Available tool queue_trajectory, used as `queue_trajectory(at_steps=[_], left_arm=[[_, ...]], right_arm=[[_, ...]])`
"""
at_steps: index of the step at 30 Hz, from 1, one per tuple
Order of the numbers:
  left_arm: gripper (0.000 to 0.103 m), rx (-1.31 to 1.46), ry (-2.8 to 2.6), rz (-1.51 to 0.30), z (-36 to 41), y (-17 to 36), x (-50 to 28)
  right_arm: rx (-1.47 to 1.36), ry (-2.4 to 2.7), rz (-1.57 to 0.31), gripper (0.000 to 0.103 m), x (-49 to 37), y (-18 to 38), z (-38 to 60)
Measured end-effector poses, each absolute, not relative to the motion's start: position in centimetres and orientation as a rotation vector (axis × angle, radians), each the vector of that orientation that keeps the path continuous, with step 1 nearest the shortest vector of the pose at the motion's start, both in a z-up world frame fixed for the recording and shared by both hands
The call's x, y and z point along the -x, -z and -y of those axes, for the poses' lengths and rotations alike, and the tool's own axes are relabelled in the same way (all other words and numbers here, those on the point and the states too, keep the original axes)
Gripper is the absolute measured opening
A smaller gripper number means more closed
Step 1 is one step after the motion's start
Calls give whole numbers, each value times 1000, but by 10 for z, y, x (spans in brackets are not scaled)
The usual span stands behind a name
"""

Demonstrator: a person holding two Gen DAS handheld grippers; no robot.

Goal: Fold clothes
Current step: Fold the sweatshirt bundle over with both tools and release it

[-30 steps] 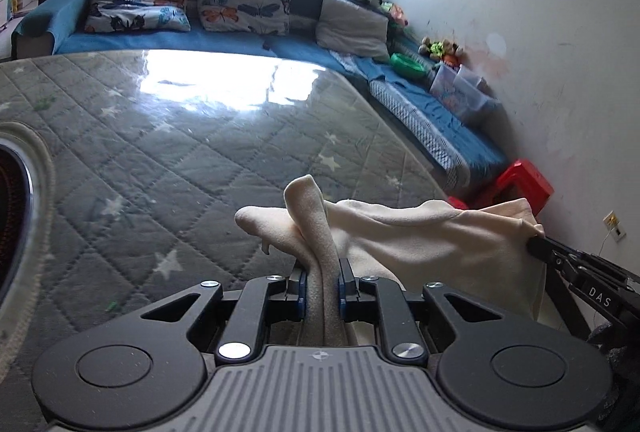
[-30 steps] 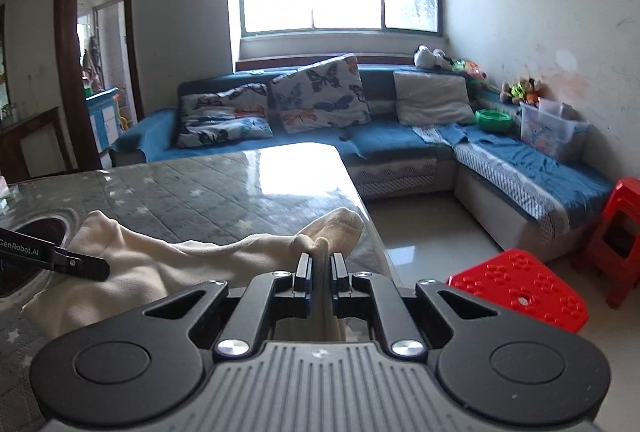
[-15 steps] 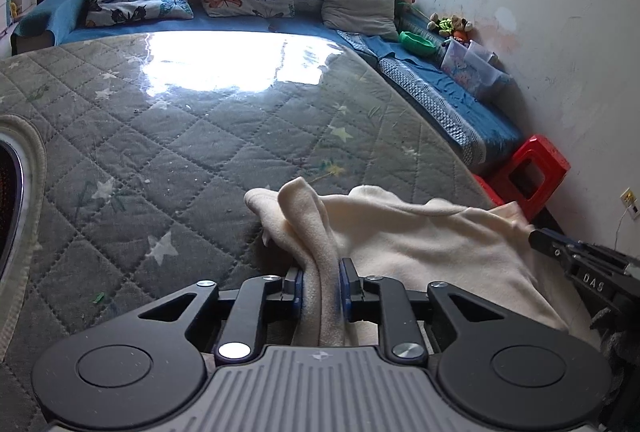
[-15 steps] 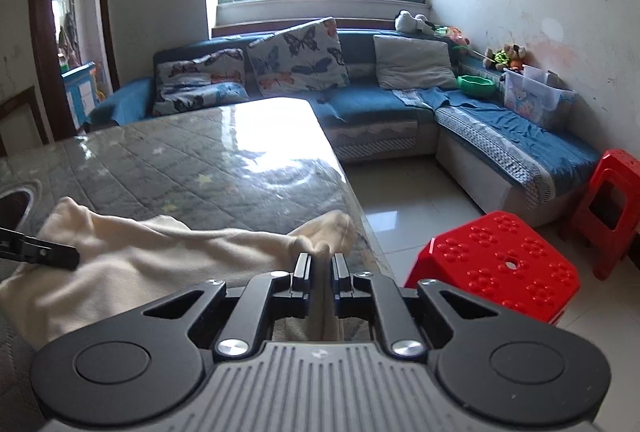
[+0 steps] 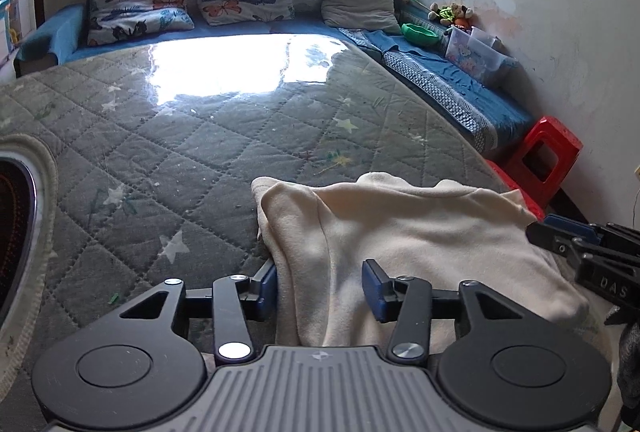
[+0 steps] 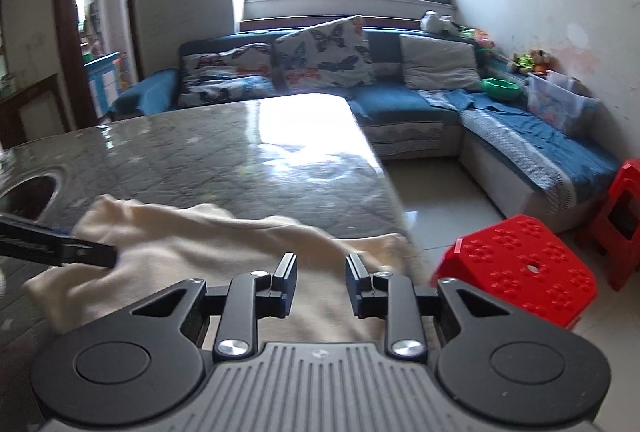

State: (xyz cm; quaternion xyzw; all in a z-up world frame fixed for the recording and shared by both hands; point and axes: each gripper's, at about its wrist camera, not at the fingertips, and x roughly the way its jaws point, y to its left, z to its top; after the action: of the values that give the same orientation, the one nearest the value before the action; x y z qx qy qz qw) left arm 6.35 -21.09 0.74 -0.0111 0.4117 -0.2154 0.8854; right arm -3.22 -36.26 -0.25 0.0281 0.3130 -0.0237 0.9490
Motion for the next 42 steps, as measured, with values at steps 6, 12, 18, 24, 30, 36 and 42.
queue_trajectory(at_steps=[6,12,18,24,30,36,42], left_arm=[[60,-10,451,-833,211,-10,-56],[70,-35,455,-808,211,-11,-47],[79,-55,465,-778,212,-15,-36],[93,-70,471,-736,208,-18,-24],[102,-73,473,-712,205,-20,-16],[103,-66,479,-698,201,-23,-9],[103,-70,474,-684,200,-25,0]], right_arm=[[-42,-23,-642,33,38,6,336],[-50,-45,-654,38,43,11,325],[-42,-46,-666,43,54,17,317],[-24,-34,-664,47,66,19,312],[-27,-25,-656,52,75,19,308],[-31,-20,-645,57,79,16,304],[-30,-19,-636,62,84,14,301]])
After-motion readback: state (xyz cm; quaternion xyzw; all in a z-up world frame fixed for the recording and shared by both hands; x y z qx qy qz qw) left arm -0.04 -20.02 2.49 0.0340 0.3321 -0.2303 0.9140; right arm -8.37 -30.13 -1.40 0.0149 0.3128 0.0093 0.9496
